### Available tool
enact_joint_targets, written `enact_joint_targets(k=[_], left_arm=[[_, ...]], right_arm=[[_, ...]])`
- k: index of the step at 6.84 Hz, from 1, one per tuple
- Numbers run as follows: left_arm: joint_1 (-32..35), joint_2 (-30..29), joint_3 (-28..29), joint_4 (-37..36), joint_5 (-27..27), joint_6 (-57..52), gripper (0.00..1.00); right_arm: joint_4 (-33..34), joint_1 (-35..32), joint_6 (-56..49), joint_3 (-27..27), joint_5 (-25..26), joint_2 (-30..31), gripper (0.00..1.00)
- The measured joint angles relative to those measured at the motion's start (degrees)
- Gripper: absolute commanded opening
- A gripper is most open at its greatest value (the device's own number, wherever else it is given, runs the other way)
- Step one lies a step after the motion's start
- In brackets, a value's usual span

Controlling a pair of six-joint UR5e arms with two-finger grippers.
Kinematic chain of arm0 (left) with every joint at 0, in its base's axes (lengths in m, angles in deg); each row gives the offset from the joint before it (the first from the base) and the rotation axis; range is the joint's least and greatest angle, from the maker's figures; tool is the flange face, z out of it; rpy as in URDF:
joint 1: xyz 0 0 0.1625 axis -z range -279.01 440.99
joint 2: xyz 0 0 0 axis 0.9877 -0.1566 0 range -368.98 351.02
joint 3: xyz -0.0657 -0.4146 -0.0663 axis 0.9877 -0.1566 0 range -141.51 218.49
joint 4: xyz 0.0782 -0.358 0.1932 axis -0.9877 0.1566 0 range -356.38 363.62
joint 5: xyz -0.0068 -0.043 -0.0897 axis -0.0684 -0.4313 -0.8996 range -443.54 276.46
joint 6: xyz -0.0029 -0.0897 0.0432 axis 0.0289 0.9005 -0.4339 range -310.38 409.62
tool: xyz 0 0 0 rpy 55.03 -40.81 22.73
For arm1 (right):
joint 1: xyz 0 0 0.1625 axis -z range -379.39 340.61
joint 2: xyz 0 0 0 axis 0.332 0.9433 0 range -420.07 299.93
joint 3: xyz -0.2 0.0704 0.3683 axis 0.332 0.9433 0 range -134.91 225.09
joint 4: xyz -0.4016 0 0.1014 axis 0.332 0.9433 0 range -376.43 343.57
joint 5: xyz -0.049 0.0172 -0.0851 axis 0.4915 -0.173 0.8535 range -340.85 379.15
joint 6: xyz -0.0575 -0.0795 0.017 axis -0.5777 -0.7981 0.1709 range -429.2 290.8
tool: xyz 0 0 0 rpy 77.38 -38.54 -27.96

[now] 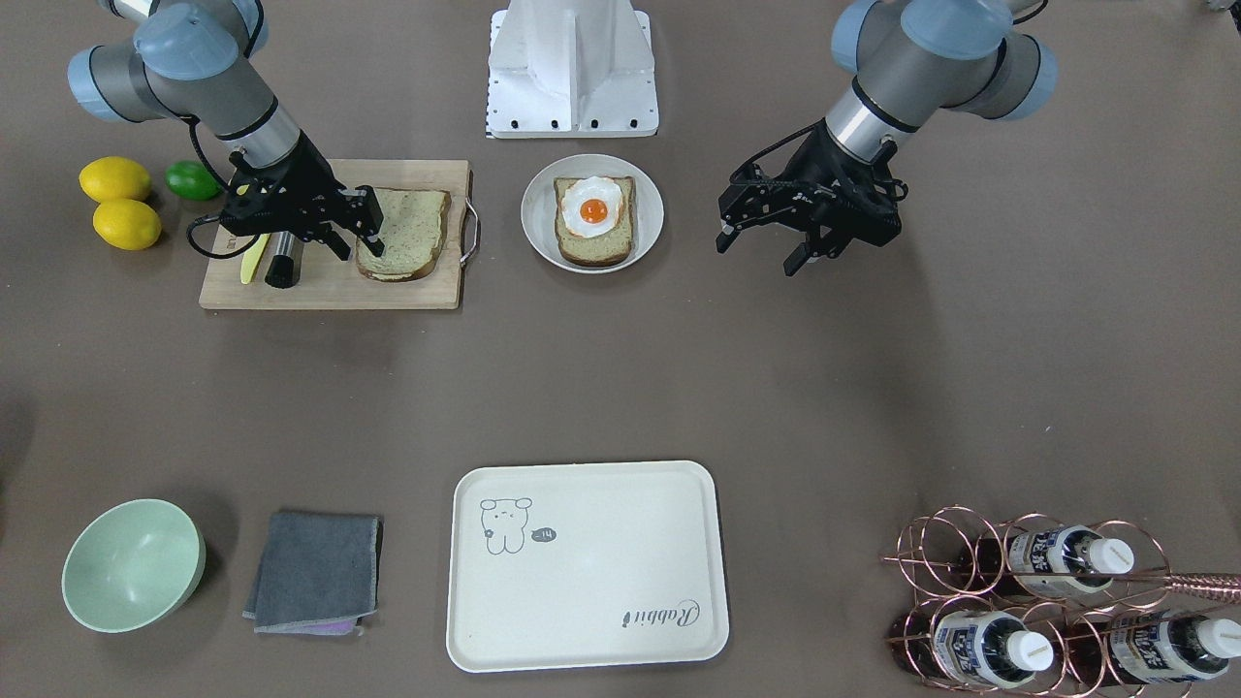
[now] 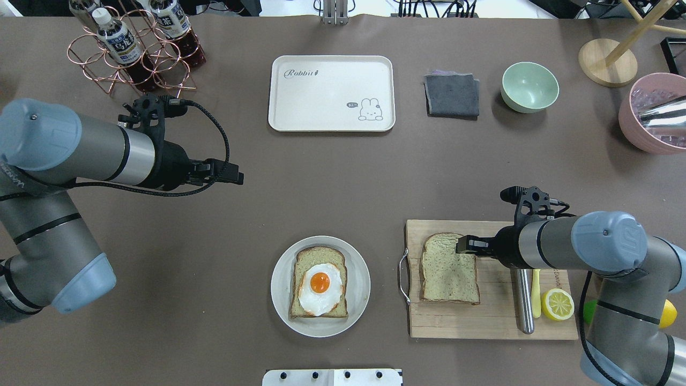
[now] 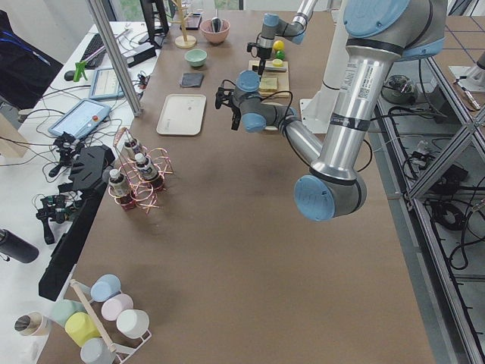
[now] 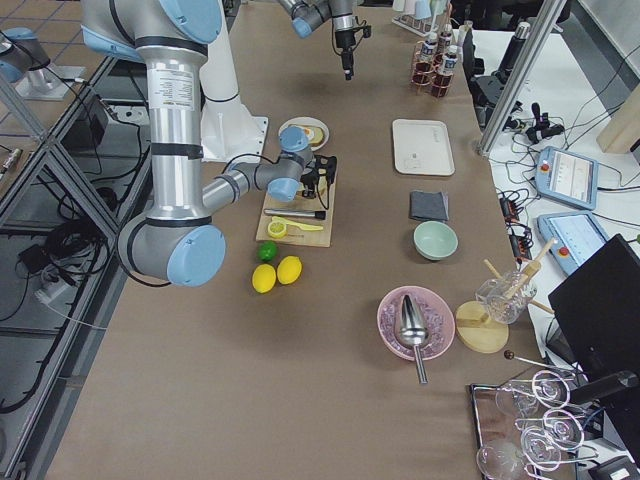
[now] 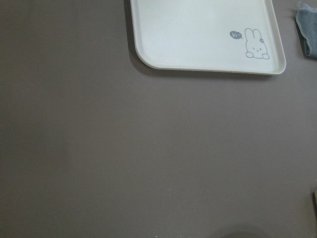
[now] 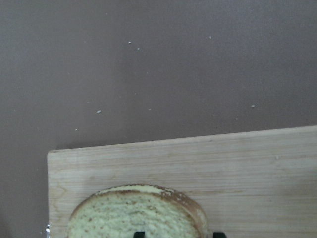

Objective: Make sandwich and place on tray
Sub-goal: 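Grasp the bread slice on the cutting board with the right gripper and lift, then carry the bread slice over the egg slice and lower it on top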

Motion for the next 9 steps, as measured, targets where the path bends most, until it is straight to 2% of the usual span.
enact_joint_targets(k=[3, 4, 6, 8, 9], left_arm=[[0.11, 0.04, -0.49, 0.00, -0.02, -0.04, 0.99], [0.11, 0.07, -0.54, 0.00, -0.06, -0.08, 0.99], [0.09, 0.03, -0.45, 0.00, -0.19, -0.10, 0.99], [0.10, -0.01, -0.44, 0.00, -0.63, -0.09, 0.99], [0.12, 0.02, -0.42, 0.00, -0.77, -0.04, 0.99]], right_arm=[[0.30, -0.80, -0.18, -0.65, -0.14, 0.09, 0.00], [0.29, -2.32, -0.44, -1.30, -1.43, 0.17, 0.00], [0.23, -6.90, -0.63, -3.86, -7.19, 0.02, 0.00], [0.26, -8.04, 0.01, -5.50, -9.00, -2.95, 0.00], [0.31, -6.71, 1.17, -5.48, -7.94, -5.13, 0.00]])
